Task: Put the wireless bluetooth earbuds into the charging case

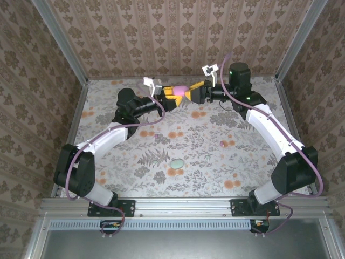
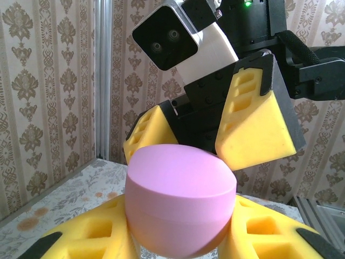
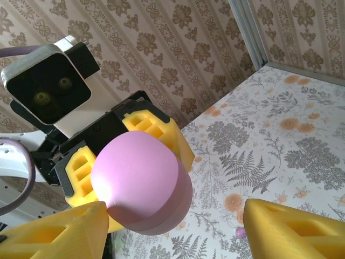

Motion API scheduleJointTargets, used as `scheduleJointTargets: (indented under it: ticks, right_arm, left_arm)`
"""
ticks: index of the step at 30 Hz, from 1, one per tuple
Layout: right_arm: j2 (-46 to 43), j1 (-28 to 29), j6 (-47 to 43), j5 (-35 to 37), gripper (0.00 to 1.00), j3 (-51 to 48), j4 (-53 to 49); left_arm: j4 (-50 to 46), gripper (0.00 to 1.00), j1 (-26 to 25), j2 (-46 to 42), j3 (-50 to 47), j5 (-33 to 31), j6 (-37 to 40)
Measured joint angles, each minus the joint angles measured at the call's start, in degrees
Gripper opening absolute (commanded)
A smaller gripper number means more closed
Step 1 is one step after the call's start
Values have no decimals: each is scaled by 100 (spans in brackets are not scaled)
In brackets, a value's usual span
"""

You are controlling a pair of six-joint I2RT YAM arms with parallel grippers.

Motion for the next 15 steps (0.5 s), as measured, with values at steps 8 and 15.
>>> scheduleJointTargets:
  ticks: [8,15]
  right_arm:
    - [0,7,254,201,68,109,157]
    - [7,7,621,603,69,258,229]
  left_arm:
    - [-17,31,20,0,0,-11,0]
    - [-31,31,20,0,-15,48,0]
